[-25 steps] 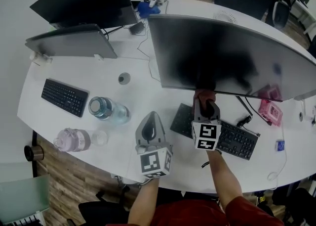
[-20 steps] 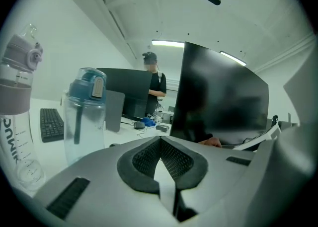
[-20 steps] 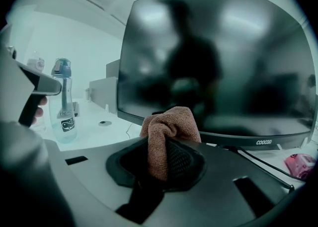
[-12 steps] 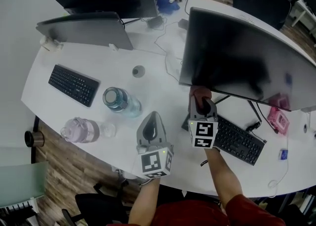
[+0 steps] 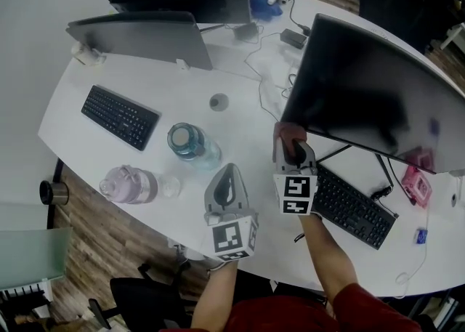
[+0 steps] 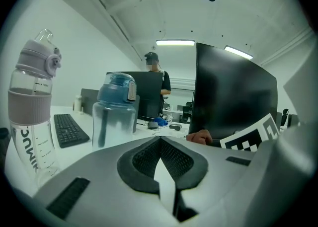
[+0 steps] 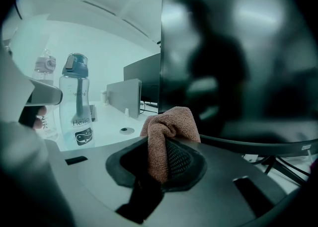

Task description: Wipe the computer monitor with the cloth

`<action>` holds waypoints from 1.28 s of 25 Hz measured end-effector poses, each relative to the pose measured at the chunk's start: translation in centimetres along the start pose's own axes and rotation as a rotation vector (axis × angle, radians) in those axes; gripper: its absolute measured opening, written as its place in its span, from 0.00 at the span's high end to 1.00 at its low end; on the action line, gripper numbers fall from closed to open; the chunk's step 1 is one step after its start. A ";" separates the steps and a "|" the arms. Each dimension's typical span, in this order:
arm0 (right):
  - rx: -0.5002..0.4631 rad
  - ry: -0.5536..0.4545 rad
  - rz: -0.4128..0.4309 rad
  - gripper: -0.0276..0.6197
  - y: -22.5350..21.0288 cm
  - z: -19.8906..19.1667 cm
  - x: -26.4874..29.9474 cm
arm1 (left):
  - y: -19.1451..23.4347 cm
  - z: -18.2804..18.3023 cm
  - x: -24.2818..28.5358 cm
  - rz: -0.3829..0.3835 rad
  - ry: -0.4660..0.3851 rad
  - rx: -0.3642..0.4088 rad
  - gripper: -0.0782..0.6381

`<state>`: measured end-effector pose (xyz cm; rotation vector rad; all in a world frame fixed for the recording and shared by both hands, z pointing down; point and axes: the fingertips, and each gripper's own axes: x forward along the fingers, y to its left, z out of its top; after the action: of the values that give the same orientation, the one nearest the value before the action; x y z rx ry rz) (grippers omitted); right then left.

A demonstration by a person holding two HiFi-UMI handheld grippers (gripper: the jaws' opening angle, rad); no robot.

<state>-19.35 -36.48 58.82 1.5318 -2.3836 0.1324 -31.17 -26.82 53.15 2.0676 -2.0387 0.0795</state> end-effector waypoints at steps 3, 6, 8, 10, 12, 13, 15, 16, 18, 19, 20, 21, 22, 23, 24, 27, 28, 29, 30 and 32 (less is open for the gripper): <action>-0.004 -0.001 0.007 0.84 0.6 0.2 0.3 | 0.4 0.1 -0.1 0.007 -0.001 0.002 0.86; -0.008 0.001 0.006 0.84 0.8 0.1 0.3 | 0.5 -0.1 -0.1 0.002 -0.002 -0.003 0.86; -0.012 0.000 0.007 0.84 0.8 0.3 0.3 | 0.5 -0.1 -0.1 -0.002 -0.002 -0.008 0.86; -0.016 -0.006 0.008 0.84 0.9 0.7 0.2 | 0.4 -0.1 -0.1 -0.006 -0.003 -0.013 0.86; -0.023 -0.015 0.008 0.84 0.9 1.2 0.1 | 0.3 0.0 -0.1 -0.009 -0.004 -0.016 0.86; -0.027 -0.020 0.007 0.84 0.9 1.4 0.0 | 0.3 0.1 -0.1 -0.011 -0.005 -0.017 0.86; -0.033 -0.029 0.005 0.84 0.9 2.0 -0.2 | 0.2 0.4 -0.2 -0.015 -0.010 -0.016 0.86; -0.034 -0.035 0.004 0.84 0.9 2.3 -0.3 | 0.1 0.6 -0.2 -0.017 -0.013 -0.015 0.86; -0.039 -0.048 0.001 0.84 0.8 3.0 -0.6 | 0.1 1.0 -0.2 -0.019 -0.018 -0.014 0.86; -0.046 -0.055 0.001 0.84 0.8 3.3 -0.7 | 0.1 1.2 -0.3 -0.020 -0.021 -0.014 0.86; -0.059 -0.063 0.004 0.84 0.9 3.7 -0.8 | 0.0 1.3 -0.3 -0.022 -0.023 -0.013 0.86; -0.075 -0.071 0.009 0.84 1.0 4.1 -0.9 | 0.0 1.5 -0.4 -0.023 -0.026 -0.013 0.86; -0.090 -0.080 0.015 0.84 1.1 4.5 -0.9 | 0.0 1.6 -0.4 -0.023 -0.029 -0.012 0.86; -0.101 -0.090 0.019 0.84 1.2 5.0 -1.0 | 0.0 1.7 -0.4 -0.023 -0.032 -0.014 0.86; -0.108 -0.099 0.020 0.84 1.2 5.4 -1.1 | 0.0 1.8 -0.5 -0.024 -0.035 -0.016 0.86; -0.113 -0.119 0.012 0.84 1.0 6.7 -1.6 | -0.3 2.3 -0.7 -0.030 -0.045 -0.020 0.86; -0.114 -0.126 0.010 0.84 1.0 7.1 -1.7 | -0.4 2.6 -0.8 -0.033 -0.049 -0.020 0.86; -0.115 -0.131 0.008 0.84 0.9 7.5 -1.9 | -0.5 2.9 -0.9 -0.036 -0.054 -0.020 0.86; -0.115 -0.136 0.006 0.84 0.9 7.8 -2.1 | -0.7 3.2 -1.0 -0.039 -0.059 -0.019 0.86; -0.120 -0.145 0.001 0.84 0.7 8.4 -2.4 | -0.9 3.8 -1.1 -0.044 -0.069 -0.016 0.86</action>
<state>-20.76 -36.12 50.22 1.5319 -2.4529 -0.1244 -30.82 -26.52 49.16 2.1327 -2.0250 -0.0153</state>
